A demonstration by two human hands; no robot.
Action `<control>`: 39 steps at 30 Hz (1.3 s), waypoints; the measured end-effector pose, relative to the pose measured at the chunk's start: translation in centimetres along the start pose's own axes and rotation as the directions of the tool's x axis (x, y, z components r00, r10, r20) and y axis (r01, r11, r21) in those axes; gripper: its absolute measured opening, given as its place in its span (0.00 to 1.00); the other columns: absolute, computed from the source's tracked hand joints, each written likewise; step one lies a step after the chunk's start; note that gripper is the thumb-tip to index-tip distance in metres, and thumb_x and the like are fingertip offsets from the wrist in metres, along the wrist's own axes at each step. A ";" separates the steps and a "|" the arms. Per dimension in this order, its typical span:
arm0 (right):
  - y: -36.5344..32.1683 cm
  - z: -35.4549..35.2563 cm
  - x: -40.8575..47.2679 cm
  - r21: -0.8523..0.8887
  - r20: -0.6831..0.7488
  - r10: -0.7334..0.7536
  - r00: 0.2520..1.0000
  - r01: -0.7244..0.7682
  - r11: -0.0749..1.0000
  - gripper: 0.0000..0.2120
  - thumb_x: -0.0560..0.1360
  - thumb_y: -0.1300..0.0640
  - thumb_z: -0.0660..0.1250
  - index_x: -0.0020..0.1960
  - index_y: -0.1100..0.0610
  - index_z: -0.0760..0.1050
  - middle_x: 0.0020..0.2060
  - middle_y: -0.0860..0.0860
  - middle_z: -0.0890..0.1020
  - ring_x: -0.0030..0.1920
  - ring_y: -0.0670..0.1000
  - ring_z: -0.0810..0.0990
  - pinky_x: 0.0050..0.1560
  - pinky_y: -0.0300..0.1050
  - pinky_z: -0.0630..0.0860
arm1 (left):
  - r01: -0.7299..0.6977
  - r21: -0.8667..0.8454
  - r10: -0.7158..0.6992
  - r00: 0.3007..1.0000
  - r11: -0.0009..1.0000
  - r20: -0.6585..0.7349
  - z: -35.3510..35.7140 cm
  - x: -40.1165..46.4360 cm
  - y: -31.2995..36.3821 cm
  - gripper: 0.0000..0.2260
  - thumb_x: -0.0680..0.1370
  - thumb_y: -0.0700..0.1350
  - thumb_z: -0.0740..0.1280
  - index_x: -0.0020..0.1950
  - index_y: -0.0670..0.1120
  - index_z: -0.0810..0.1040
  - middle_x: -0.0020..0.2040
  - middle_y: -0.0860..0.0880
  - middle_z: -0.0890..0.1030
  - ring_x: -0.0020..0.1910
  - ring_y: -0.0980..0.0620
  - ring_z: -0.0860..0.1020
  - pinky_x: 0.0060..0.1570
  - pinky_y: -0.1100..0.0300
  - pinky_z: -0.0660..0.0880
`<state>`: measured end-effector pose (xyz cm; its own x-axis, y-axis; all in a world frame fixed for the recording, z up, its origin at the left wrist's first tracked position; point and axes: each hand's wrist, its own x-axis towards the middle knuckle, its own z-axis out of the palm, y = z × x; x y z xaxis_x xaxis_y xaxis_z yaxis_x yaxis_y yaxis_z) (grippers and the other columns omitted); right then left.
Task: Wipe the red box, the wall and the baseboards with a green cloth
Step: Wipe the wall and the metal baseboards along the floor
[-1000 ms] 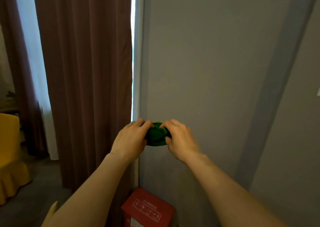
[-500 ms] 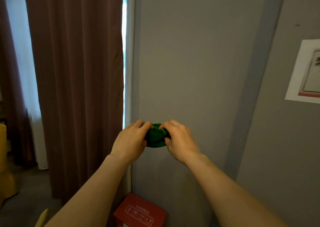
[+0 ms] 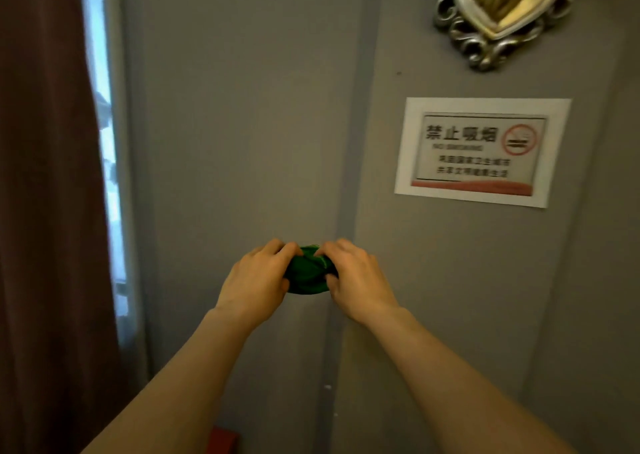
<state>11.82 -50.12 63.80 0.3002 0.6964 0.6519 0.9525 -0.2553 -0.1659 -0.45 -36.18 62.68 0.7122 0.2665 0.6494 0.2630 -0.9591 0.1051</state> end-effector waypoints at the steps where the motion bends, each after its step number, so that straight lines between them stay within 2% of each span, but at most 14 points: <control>1: 1.3 -1.2 -0.8 -0.015 -0.008 0.019 1.000 -0.019 1.000 0.16 0.72 0.67 0.65 0.57 0.54 0.76 0.52 0.53 0.78 0.49 0.59 0.77 0.48 0.55 0.76 | -0.016 -0.014 0.016 1.000 1.000 -0.001 0.6 0.7 1.7 0.20 0.74 0.35 0.68 0.64 0.48 0.73 0.57 0.46 0.77 0.51 0.41 0.77 0.46 0.45 0.76; 12: 13.4 -13.0 -10.3 -0.143 -0.073 0.167 0.983 -0.176 0.974 0.17 0.72 0.67 0.66 0.58 0.53 0.76 0.53 0.52 0.79 0.49 0.56 0.78 0.48 0.54 0.77 | -0.173 -0.131 0.175 0.985 0.976 0.004 6.0 4.8 19.6 0.18 0.75 0.37 0.68 0.64 0.49 0.72 0.57 0.47 0.77 0.52 0.43 0.76 0.45 0.47 0.77; 19: 17.7 -16.7 -15.0 -0.186 -0.099 0.198 0.975 -0.214 0.959 0.17 0.72 0.66 0.66 0.58 0.52 0.76 0.51 0.51 0.79 0.48 0.56 0.78 0.46 0.52 0.76 | -0.214 -0.168 0.219 0.976 0.962 0.009 8.4 5.1 26.4 0.18 0.75 0.36 0.68 0.63 0.49 0.72 0.57 0.48 0.76 0.52 0.44 0.76 0.46 0.46 0.78; 29: 19.4 -16.5 -16.1 -0.169 -0.112 0.203 0.973 -0.220 0.961 0.16 0.72 0.67 0.66 0.57 0.53 0.76 0.51 0.52 0.79 0.47 0.57 0.78 0.45 0.56 0.77 | -0.217 -0.195 0.226 0.974 0.956 0.023 9.6 5.5 27.5 0.19 0.75 0.36 0.69 0.63 0.50 0.73 0.57 0.48 0.76 0.51 0.43 0.77 0.46 0.45 0.77; 35: 19.7 -14.0 -14.9 -0.168 -0.084 0.200 0.976 -0.212 0.963 0.16 0.72 0.66 0.67 0.57 0.52 0.75 0.51 0.51 0.79 0.47 0.57 0.78 0.44 0.52 0.76 | -0.181 -0.200 0.197 0.978 0.963 0.063 10.9 5.4 25.4 0.20 0.75 0.36 0.68 0.64 0.50 0.72 0.58 0.48 0.76 0.52 0.43 0.76 0.47 0.45 0.77; 39: 19.5 -11.2 -13.5 -0.149 -0.053 0.217 0.975 -0.222 0.964 0.16 0.72 0.67 0.67 0.57 0.52 0.75 0.51 0.51 0.79 0.48 0.56 0.78 0.45 0.54 0.77 | -0.173 -0.196 0.192 0.978 0.965 0.085 12.1 5.6 22.6 0.20 0.75 0.36 0.68 0.65 0.49 0.72 0.58 0.47 0.77 0.52 0.43 0.77 0.47 0.45 0.77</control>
<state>25.77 -72.05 60.02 0.4963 0.5878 0.6389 0.8434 -0.5008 -0.1945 17.37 -55.21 59.55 0.8024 0.0843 0.5908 0.0030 -0.9905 0.1371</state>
